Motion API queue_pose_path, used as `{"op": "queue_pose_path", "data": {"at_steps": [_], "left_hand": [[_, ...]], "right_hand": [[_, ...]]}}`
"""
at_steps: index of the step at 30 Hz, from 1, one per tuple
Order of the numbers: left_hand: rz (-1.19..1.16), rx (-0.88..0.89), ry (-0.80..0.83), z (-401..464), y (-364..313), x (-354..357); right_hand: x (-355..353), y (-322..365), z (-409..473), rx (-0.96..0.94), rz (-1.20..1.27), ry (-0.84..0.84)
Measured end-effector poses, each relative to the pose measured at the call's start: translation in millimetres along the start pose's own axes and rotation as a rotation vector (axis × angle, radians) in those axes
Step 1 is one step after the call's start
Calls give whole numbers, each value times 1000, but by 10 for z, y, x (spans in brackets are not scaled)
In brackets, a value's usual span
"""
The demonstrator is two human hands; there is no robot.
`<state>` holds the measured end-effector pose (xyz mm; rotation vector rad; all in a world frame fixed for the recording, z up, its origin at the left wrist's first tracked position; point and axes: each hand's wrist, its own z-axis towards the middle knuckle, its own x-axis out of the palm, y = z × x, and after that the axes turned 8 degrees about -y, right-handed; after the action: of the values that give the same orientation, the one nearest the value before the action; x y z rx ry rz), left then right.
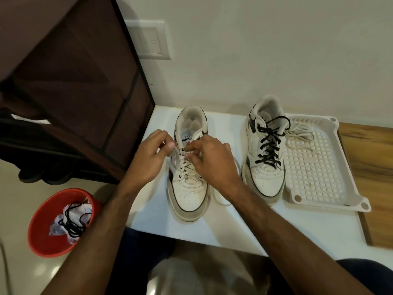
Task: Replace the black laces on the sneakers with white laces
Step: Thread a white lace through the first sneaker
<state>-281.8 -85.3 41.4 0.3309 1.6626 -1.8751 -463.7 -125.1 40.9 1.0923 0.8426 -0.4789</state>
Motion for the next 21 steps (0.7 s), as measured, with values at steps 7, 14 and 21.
{"op": "queue_pose_path", "data": {"at_steps": [7,14,21], "left_hand": [[-923,-144,-205,5,-186,-199],[111,-130,122,-41,-40,-99],[89,10,153,15,37,-2]], "right_hand": [[-94,-84,25,-57,-41,113],[-171,-190,42,-95,47,154],[-165,-219,40,-104,36,167]]}}
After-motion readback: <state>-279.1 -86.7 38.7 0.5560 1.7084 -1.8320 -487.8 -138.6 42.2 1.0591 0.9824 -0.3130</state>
